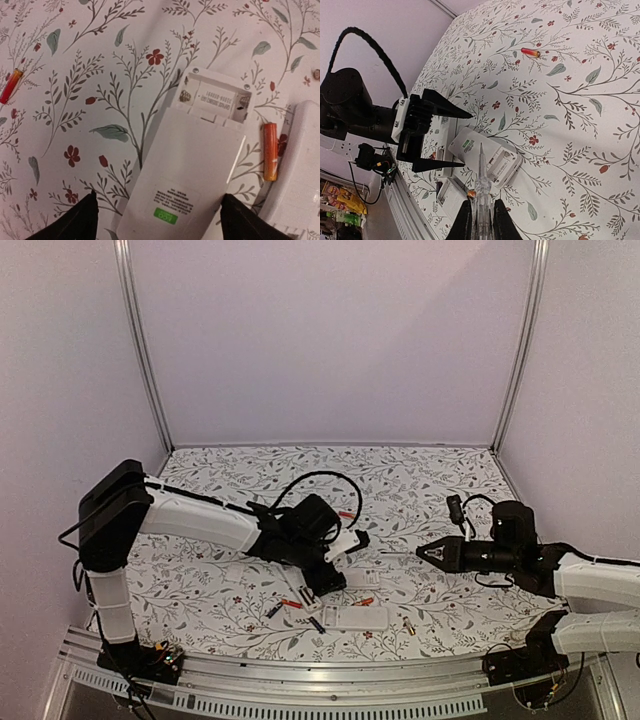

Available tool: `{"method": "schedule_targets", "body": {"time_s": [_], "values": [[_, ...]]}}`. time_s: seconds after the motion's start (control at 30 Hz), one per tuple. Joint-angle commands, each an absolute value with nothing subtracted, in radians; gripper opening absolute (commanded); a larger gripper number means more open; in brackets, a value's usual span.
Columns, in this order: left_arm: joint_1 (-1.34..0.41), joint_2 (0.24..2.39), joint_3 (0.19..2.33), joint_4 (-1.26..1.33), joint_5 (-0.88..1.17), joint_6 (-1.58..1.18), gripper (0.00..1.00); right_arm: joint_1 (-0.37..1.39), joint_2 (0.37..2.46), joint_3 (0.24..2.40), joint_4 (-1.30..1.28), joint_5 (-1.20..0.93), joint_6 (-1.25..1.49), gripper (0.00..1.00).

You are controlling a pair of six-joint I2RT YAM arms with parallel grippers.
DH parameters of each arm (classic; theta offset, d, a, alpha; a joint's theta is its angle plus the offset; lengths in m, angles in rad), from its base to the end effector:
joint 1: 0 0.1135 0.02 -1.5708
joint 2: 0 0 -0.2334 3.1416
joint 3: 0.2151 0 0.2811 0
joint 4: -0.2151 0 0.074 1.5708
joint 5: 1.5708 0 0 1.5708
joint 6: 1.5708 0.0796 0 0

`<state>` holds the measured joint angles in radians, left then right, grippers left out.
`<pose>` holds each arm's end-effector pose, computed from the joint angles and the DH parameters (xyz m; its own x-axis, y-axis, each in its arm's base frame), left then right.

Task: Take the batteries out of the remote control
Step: Remove the battery from the remote control without the battery cover, then place the screwdriver at the center of the board.

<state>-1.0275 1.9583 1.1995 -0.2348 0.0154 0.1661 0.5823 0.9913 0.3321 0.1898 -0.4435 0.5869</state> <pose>0.2226 -0.3709 0.0555 -0.2850 0.7917 -0.5403 0.9200 0.3841 0.0775 0.2118 0.1804 0.1220 -0.7667 0.0941 -0.6351 -0.4705 0.5907 0.6555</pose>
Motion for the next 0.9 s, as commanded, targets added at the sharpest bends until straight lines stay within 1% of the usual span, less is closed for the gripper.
{"method": "schedule_targets", "body": {"time_s": [0.0,0.17,0.27,0.43,0.53,0.7,0.87], "values": [[-0.973,1.833,1.23,-0.22,0.063,0.096,0.85,0.586,0.981,0.349,0.174,-0.359,0.594,0.0],[-0.909,1.719,1.214,-0.16,0.058,-0.047,0.86,0.59,1.073,0.404,0.223,-0.34,0.584,0.0],[-0.832,1.642,1.143,-0.052,0.085,-0.178,0.86,0.6,1.168,0.473,0.251,-0.345,0.571,0.0],[-0.659,1.503,0.979,0.11,0.081,-0.357,0.86,0.638,1.382,0.605,0.267,-0.395,0.526,0.0],[-0.511,1.41,0.864,0.178,0.135,-0.437,0.87,0.65,1.494,0.664,0.293,-0.432,0.512,0.0],[-0.321,1.307,0.74,0.213,0.209,-0.465,0.88,0.662,1.635,0.742,0.326,-0.506,0.505,0.03],[-0.237,1.244,0.681,0.21,0.219,-0.446,0.88,0.667,1.72,0.782,0.345,-0.556,0.506,0.06]]}}
